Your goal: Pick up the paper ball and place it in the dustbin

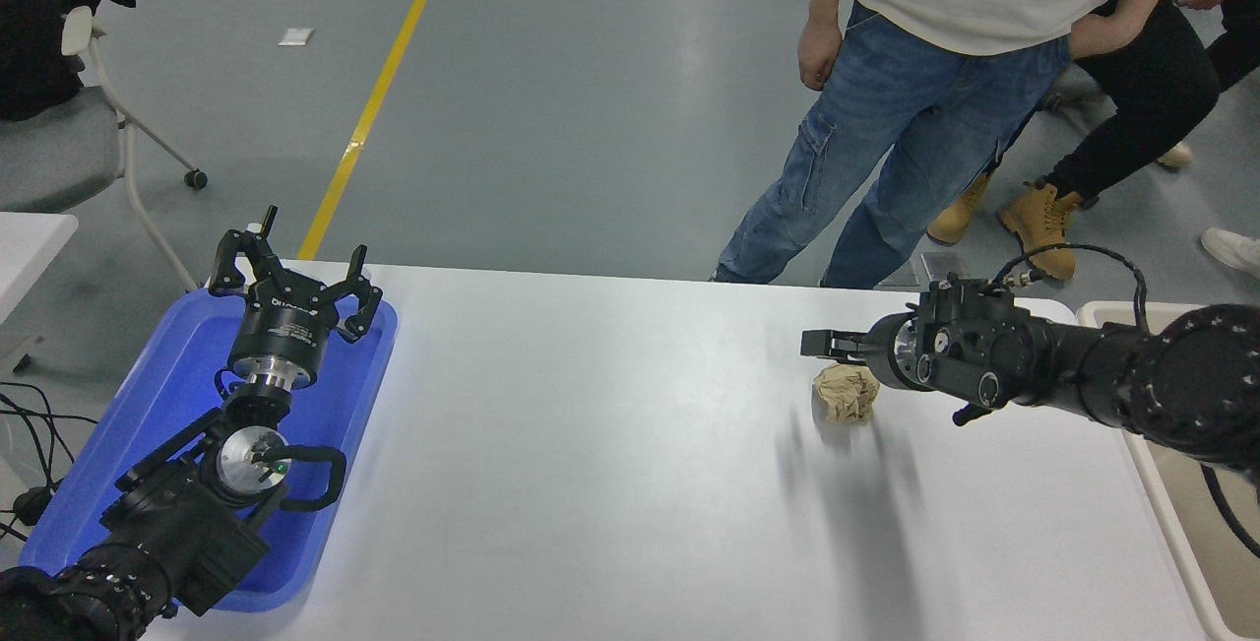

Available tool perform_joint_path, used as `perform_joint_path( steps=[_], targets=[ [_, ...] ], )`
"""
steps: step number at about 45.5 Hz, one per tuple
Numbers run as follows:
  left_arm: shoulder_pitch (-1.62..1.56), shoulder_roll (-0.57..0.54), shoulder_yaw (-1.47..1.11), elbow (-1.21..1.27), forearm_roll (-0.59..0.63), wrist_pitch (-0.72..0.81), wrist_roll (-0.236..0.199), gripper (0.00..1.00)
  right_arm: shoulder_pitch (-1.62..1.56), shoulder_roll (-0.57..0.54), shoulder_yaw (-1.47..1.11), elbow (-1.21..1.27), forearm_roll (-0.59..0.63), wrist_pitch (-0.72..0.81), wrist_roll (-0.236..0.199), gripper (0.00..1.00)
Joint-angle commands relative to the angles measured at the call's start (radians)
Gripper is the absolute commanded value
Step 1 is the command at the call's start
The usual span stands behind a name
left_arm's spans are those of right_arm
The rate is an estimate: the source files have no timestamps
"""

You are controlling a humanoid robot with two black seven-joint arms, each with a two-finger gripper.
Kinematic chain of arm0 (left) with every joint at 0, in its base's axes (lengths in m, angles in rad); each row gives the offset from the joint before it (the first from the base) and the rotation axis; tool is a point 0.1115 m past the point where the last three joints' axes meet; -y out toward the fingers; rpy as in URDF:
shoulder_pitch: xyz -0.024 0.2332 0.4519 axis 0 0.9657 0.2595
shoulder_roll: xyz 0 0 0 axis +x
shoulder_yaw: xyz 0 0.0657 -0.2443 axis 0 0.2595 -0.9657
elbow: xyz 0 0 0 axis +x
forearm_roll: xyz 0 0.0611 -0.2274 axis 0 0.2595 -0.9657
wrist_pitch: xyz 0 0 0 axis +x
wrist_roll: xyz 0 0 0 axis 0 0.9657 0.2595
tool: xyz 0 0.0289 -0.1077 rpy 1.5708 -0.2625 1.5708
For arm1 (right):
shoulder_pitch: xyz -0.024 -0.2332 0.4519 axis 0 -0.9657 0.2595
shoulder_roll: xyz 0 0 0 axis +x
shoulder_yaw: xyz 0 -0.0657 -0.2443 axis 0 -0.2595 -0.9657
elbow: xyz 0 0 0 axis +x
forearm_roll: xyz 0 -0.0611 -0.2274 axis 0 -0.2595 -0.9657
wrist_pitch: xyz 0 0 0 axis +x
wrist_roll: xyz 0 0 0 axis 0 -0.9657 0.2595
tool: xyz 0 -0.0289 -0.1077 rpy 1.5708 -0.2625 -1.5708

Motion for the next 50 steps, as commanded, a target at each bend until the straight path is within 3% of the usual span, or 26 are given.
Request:
perform_joint_path(
  steps=[1, 18, 24, 30, 37, 50],
  targets=[
    [0.001, 0.0, 0.0, 0.0, 0.001, 0.0, 0.0, 1.0, -0.038, 0.007, 0.002, -0.015, -0.002, -0.021, 0.009, 1.0],
    [0.001, 0.0, 0.0, 0.0, -0.001, 0.0, -0.001, 1.0, -0.062, 0.018, 0.002, -0.016, -0.001, -0.074, 0.008, 0.96],
    [0.001, 0.0, 0.0, 0.0, -0.001, 0.0, 0.0, 1.0, -0.07, 0.023, 0.002, -0.015, -0.001, -0.083, 0.012, 0.8],
    [0.001, 0.0, 0.0, 0.0, 0.001, 0.0, 0.0, 1.0, -0.078, 0.033, -0.007, -0.013, -0.022, -0.083, 0.037, 0.29],
    [0.001, 0.0, 0.0, 0.0, 0.001, 0.0, 0.0, 1.0, -0.084, 0.035, -0.007, -0.011, -0.059, -0.088, 0.051, 0.02],
    [-0.001, 0.0, 0.0, 0.0, 0.001, 0.0, 0.0, 1.0, -0.05, 0.032, -0.012, -0.002, -0.088, -0.083, 0.052, 0.0]
  ],
)
